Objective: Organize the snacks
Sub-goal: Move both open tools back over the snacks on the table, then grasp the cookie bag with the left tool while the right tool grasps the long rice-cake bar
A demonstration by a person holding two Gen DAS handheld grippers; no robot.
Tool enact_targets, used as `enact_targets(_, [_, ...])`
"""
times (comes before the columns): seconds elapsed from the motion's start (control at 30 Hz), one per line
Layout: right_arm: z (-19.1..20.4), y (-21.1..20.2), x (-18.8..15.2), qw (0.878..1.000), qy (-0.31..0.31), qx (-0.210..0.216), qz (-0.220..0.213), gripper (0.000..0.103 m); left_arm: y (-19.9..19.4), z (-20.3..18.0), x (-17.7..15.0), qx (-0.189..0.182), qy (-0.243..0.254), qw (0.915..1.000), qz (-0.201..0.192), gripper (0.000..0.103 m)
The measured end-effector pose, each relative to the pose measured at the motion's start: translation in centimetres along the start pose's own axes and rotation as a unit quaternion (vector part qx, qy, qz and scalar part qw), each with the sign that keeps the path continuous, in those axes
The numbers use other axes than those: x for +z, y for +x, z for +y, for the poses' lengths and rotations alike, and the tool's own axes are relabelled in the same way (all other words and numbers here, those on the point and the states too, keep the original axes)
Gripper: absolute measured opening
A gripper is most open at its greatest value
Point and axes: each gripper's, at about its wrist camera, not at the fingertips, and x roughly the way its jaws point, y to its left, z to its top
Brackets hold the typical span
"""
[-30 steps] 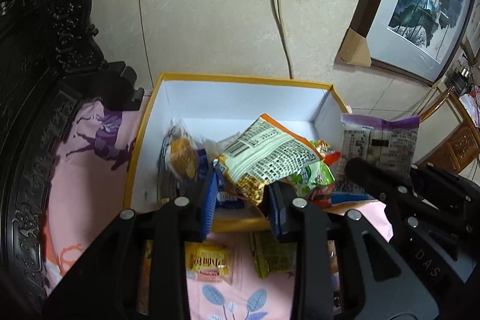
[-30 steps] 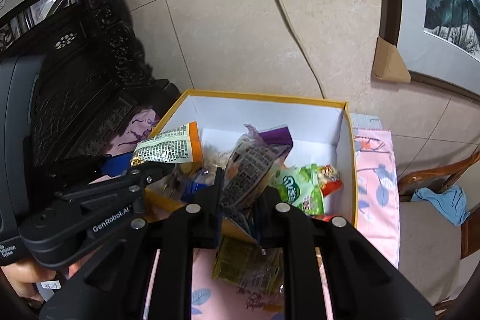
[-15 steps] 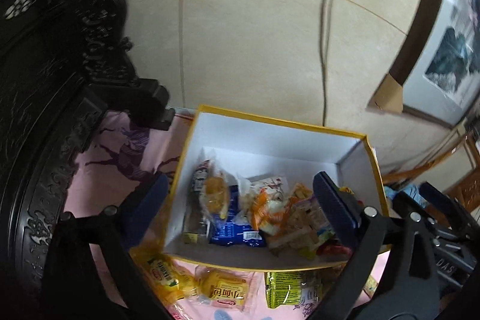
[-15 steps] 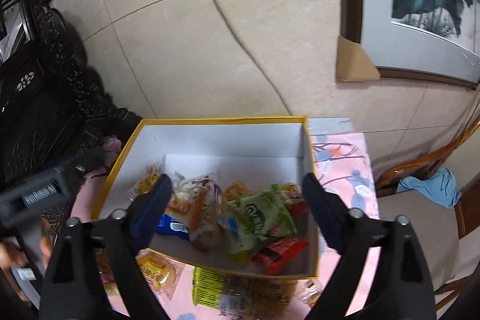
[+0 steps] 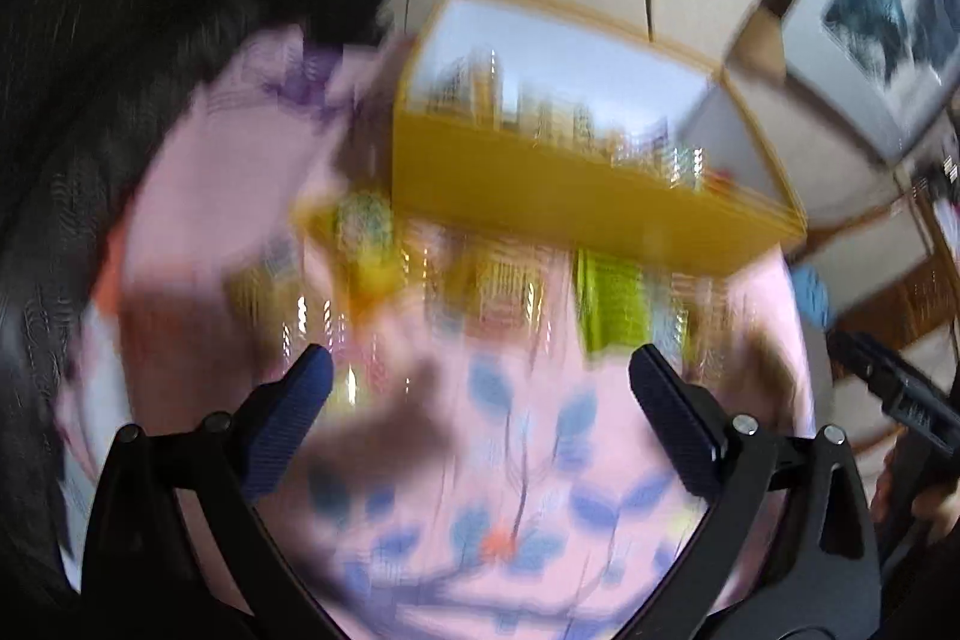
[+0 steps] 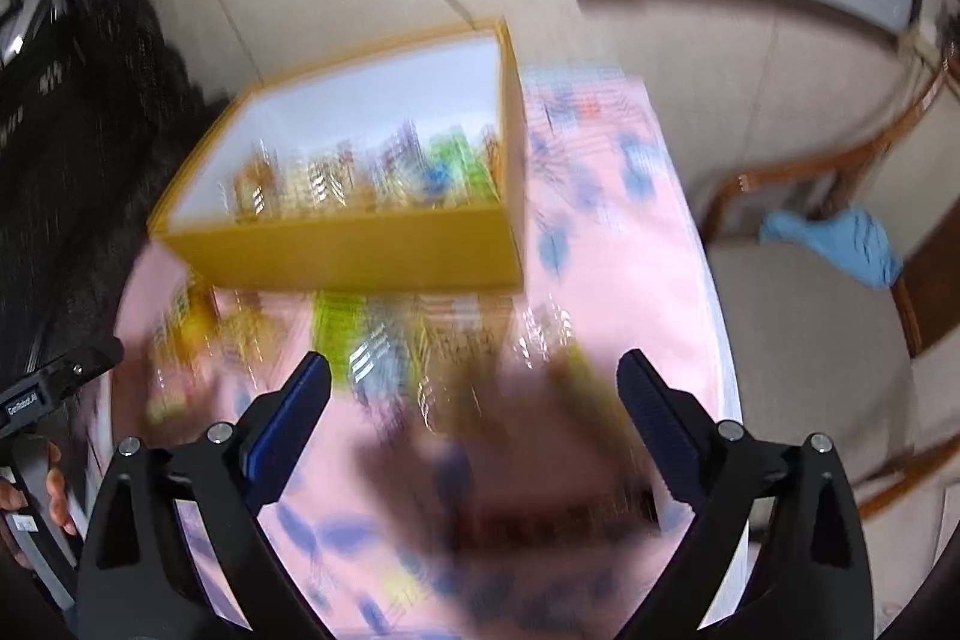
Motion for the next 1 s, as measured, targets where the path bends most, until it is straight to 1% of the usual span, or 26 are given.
enact_targets(0.07, [-1.2,0.2,-3.2,0.999,-0.017,0.000,0.026,0.097,0.3,0.3,-2.8,-0.014,0.000,0.9996,0.026,0.101])
enact_targets(0.1, [-1.6,0.3,-4.2,0.999,-0.022,0.004,0.039,0.097,0.3,0.4,-4.2,-0.021,0.003,0.9991,0.038,0.101])
enact_targets(0.17, [-2.3,0.4,-5.6,0.998,-0.025,0.010,0.060,0.097,0.4,0.2,-6.2,-0.022,0.021,0.9981,0.054,0.101])
enact_targets(0.27, [-3.2,0.4,-6.5,0.997,-0.022,0.021,0.073,0.097,0.4,0.0,-6.7,-0.019,0.029,0.9976,0.059,0.101])
enact_targets(0.43, [-3.9,0.1,-6.5,0.998,0.004,0.012,0.065,0.097,-0.6,-1.1,-5.9,-0.018,0.053,0.9978,0.036,0.101])
enact_targets(0.5, [-3.8,0.2,-6.7,0.998,0.009,0.008,0.067,0.097,-0.7,-1.6,-6.1,-0.022,0.064,0.9971,0.035,0.101])
enact_targets(0.6, [-3.7,0.7,-6.8,0.997,0.005,0.000,0.075,0.097,-0.6,-1.7,-6.4,-0.026,0.066,0.9966,0.042,0.101])
enact_targets(0.7, [-3.2,1.6,-6.3,0.997,-0.012,-0.011,0.077,0.097,-0.6,-1.5,-6.5,-0.026,0.062,0.9968,0.044,0.101])
enact_targets(0.87, [-3.0,3.8,-3.8,0.994,-0.074,-0.067,0.049,0.097,-0.7,-1.8,-6.6,-0.029,0.066,0.9964,0.045,0.101])
enact_targets(0.9, [-3.2,4.7,-3.2,0.992,-0.083,-0.074,0.054,0.096,-0.8,-1.8,-6.6,-0.030,0.068,0.9962,0.045,0.101])
enact_targets(0.97, [-3.8,6.3,-2.6,0.990,-0.091,-0.080,0.073,0.088,-0.9,-1.8,-6.6,-0.031,0.068,0.9962,0.043,0.101])
enact_targets(1.0, [-4.0,7.2,-2.5,0.989,-0.094,-0.082,0.084,0.078,-1.0,-1.7,-6.6,-0.031,0.067,0.9964,0.042,0.101])
